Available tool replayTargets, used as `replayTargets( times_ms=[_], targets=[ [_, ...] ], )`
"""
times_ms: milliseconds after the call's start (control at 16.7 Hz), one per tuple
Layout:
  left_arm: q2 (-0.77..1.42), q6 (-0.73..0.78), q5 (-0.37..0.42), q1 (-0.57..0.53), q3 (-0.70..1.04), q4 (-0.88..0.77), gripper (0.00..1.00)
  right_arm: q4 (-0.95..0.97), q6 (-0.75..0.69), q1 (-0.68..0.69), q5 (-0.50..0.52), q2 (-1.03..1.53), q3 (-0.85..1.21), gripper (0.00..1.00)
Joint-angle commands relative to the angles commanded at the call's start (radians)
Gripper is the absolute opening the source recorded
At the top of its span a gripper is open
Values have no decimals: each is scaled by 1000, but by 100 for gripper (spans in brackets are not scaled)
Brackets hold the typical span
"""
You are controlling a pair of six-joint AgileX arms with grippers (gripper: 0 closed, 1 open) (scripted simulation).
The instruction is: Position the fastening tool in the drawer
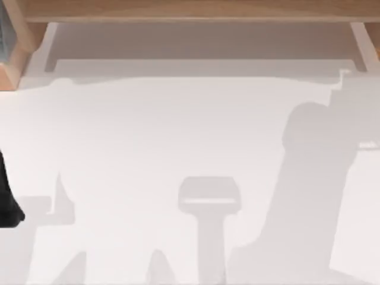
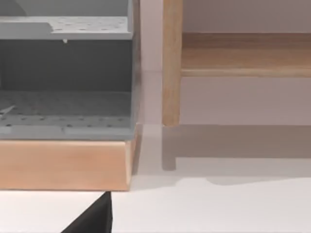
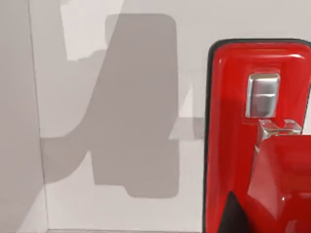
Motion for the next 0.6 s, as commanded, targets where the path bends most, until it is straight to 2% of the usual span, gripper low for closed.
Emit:
replayTargets(
  times_ms=[240,600],
  targets=[
    [0,0,0,0,0,0,100,5,-11,-5,-11,3,-19,0],
    [0,0,0,0,0,0,100,41,3,26,72,63,-73,0]
  ],
)
